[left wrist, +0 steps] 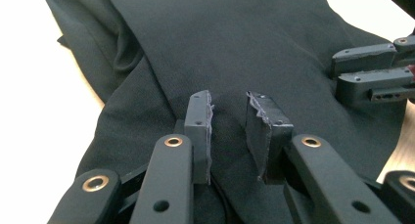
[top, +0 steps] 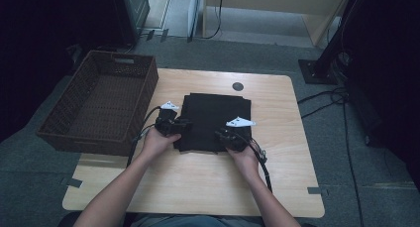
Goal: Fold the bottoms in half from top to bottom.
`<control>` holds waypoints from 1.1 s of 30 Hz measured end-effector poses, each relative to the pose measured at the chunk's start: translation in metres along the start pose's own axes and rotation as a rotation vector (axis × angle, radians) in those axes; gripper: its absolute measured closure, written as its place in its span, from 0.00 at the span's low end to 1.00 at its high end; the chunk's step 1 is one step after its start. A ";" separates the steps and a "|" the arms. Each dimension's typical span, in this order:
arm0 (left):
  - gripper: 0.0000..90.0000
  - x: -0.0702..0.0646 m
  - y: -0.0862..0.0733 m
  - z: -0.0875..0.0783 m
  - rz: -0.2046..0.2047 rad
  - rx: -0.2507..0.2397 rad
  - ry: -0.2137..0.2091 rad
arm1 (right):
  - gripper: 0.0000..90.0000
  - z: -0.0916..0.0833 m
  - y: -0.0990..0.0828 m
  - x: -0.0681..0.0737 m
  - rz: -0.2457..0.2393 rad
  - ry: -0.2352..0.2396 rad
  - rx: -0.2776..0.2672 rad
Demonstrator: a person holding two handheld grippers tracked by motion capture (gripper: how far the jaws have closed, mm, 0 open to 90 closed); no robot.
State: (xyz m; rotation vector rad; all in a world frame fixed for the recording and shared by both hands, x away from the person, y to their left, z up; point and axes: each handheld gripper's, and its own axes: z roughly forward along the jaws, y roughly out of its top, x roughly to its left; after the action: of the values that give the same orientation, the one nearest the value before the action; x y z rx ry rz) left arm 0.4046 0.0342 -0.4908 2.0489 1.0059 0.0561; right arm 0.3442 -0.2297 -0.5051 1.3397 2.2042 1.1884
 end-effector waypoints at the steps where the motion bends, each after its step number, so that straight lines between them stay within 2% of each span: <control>1: 0.79 -0.003 -0.002 0.000 0.001 -0.004 0.004 | 0.78 -0.001 -0.002 0.001 0.000 -0.003 -0.004; 4: 0.79 -0.012 -0.012 -0.004 -0.003 -0.014 -0.002 | 0.77 -0.007 -0.008 0.003 0.002 0.003 -0.005; 8: 0.79 -0.025 -0.024 -0.010 -0.001 -0.020 0.003 | 0.76 -0.017 -0.015 0.008 -0.049 0.021 0.011; 9: 0.79 -0.025 -0.024 -0.010 -0.001 -0.020 0.003 | 0.76 -0.020 -0.016 0.008 -0.046 0.023 0.021; 10: 0.78 -0.031 -0.027 -0.012 -0.013 -0.010 -0.004 | 0.76 -0.022 -0.017 0.009 -0.051 0.022 0.022; 13: 0.77 -0.039 -0.032 -0.015 0.002 0.002 -0.009 | 0.74 -0.026 -0.020 0.009 -0.040 0.033 0.024; 14: 0.76 -0.044 -0.036 -0.017 0.012 0.008 -0.018 | 0.74 -0.032 -0.026 0.009 -0.033 0.042 0.015; 16: 0.74 -0.047 -0.038 -0.018 0.010 0.012 -0.027 | 0.74 -0.035 -0.030 0.009 -0.030 0.044 -0.001; 21: 0.63 -0.046 -0.037 -0.019 0.040 0.000 -0.062 | 0.70 -0.036 -0.030 0.013 -0.006 0.031 -0.001; 24: 0.52 -0.042 -0.031 -0.021 0.023 0.000 -0.058 | 0.70 -0.041 -0.026 0.018 0.001 0.029 -0.002; 26: 0.50 -0.041 -0.027 -0.022 0.019 -0.010 -0.064 | 0.69 -0.044 -0.025 0.023 -0.004 0.029 -0.011; 29: 0.45 -0.039 -0.020 -0.018 0.041 0.004 -0.052 | 0.67 -0.045 -0.025 0.030 -0.021 0.030 -0.011; 33: 0.42 -0.033 -0.010 -0.014 0.038 0.002 -0.060 | 0.65 -0.039 -0.029 0.031 -0.020 0.029 0.001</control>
State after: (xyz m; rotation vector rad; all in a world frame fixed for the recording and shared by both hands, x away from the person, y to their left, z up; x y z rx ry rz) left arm 0.3703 0.0241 -0.4792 2.0595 0.9302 0.0131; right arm 0.2868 -0.2295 -0.4991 1.3061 2.2334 1.2073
